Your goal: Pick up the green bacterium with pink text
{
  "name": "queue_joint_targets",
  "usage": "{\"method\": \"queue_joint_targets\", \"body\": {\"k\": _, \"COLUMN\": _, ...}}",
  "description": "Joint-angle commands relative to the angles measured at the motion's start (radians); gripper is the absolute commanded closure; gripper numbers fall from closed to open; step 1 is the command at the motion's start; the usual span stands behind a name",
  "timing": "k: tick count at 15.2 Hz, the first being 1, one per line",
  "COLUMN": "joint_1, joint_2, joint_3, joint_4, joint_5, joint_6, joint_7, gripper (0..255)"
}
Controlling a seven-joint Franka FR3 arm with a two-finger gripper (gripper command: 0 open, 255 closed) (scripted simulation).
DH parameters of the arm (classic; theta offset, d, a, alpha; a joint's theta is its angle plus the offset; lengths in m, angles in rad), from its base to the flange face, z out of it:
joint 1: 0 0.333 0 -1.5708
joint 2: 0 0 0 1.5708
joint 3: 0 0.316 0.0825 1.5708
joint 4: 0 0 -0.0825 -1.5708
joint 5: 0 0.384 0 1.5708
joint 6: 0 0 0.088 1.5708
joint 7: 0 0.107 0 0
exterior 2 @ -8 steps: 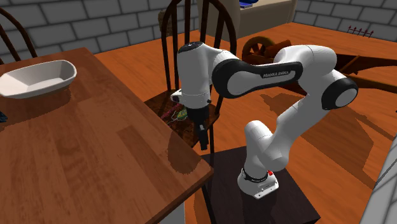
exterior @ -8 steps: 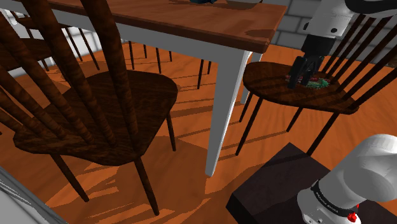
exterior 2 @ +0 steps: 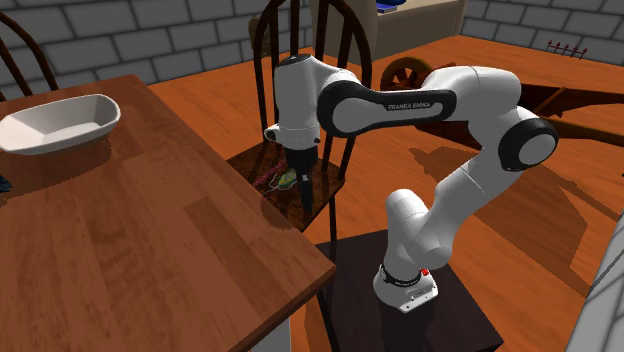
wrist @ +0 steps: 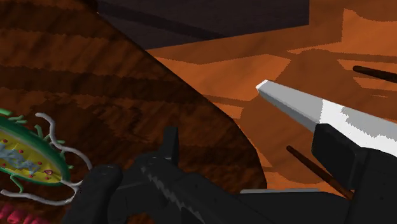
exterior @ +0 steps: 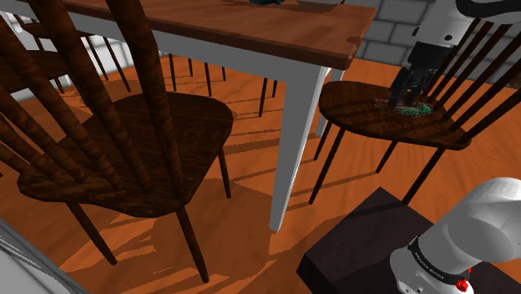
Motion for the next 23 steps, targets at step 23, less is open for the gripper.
{"method": "queue_joint_targets", "body": {"k": 23, "joint_1": -0.118, "joint_2": 0.176, "joint_3": -0.369, "joint_4": 0.052, "joint_5": -0.142, "joint_6": 0.24, "joint_7": -0.275, "gripper": 0}}
